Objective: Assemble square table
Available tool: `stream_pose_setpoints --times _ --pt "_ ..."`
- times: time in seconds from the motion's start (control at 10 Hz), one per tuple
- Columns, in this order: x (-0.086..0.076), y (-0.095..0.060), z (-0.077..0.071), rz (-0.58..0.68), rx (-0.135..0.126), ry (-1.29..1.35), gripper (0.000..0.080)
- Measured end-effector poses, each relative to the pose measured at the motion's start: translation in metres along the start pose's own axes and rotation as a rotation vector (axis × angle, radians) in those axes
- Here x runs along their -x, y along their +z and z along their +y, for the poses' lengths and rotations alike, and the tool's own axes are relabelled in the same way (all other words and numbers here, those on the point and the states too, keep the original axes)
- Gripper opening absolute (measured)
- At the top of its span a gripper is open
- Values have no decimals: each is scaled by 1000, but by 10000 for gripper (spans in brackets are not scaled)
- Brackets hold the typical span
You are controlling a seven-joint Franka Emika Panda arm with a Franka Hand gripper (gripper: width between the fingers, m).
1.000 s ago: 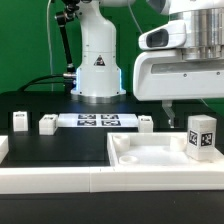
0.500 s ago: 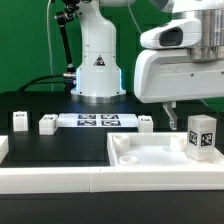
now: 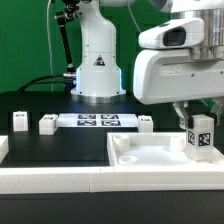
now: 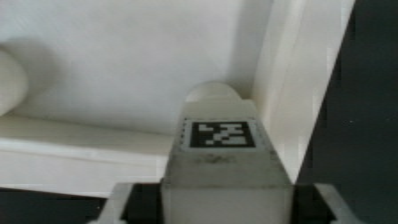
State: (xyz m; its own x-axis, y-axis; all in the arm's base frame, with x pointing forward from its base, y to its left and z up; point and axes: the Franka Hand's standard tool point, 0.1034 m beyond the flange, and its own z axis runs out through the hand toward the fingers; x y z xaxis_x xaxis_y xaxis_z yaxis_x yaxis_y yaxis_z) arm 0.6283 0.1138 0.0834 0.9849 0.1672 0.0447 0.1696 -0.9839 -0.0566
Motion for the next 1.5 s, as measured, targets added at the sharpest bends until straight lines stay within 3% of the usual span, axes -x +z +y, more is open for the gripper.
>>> stream_pose_setpoints --times 0.4,0.5,1.1,1.5 --pt "0 0 -1 0 -2 223 288" --pt "0 1 0 7 -21 362 288" --pt "3 3 -6 38 -31 1012 290" --pt "3 4 -7 24 -57 1390 290"
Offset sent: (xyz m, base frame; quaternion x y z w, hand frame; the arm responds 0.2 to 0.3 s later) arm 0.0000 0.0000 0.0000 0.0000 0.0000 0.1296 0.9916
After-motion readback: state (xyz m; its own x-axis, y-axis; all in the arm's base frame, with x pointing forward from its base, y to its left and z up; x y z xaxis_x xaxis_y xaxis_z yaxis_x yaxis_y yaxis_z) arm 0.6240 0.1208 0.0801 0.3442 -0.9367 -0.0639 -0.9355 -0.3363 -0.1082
